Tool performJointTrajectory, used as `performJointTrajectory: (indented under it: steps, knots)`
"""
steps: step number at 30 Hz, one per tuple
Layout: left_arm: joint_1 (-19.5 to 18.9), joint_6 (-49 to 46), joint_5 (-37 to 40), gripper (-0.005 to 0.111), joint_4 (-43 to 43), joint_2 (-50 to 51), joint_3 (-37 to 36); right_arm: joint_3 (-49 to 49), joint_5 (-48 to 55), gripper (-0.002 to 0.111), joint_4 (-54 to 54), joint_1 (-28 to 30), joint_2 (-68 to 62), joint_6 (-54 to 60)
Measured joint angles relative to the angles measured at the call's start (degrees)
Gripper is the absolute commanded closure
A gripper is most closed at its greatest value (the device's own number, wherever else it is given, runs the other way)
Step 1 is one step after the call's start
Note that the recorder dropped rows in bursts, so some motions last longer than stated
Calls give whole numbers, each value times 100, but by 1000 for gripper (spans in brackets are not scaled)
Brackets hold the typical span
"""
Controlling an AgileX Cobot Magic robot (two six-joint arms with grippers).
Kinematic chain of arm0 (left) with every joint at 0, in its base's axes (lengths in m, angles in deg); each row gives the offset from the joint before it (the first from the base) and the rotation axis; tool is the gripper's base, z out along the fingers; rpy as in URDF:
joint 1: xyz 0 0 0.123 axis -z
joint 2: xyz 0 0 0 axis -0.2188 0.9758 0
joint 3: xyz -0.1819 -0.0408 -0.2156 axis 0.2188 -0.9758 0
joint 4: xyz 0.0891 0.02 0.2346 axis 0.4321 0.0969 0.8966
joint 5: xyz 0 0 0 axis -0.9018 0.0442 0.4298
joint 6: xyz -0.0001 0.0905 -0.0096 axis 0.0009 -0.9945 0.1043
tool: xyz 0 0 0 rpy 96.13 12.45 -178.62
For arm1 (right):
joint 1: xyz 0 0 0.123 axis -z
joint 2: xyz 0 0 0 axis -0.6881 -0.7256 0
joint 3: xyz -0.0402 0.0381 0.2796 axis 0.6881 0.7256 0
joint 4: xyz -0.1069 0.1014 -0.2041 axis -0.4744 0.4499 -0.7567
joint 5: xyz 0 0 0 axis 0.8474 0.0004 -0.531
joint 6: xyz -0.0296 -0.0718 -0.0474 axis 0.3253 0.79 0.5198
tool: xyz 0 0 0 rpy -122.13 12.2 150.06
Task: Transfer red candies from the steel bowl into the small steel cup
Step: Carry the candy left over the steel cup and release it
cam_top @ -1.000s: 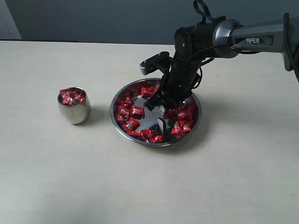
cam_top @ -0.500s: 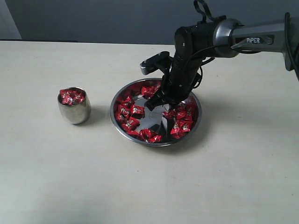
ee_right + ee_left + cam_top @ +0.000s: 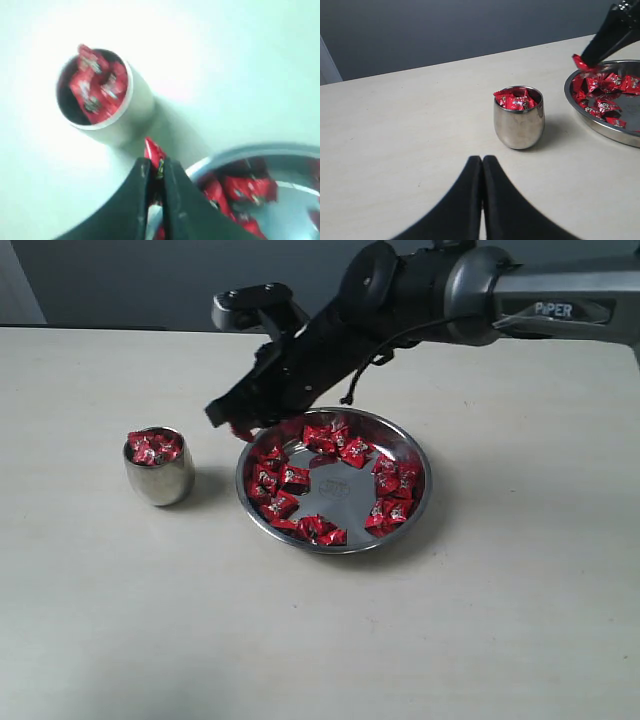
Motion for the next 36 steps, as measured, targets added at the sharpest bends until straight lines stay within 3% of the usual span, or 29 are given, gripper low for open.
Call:
performJointTrajectory:
  steps: [5,10,15,18,36]
  knots:
    - [0,0,0,106,0,0,0,-786,-454,103,381,-593,-432,218]
    - [0,0,0,106,0,0,0,-1264,-447,102,425,-713,-941,230]
    - [0,0,0,106,0,0,0,-1276,-402,83,437,-713,-1174,230]
    - [0,0,0,106,0,0,0,-1276,-391,78,436,-713,-1224,230]
    - [0,0,0,106,0,0,0,-1444,-391,78,413,-703,-1080,230]
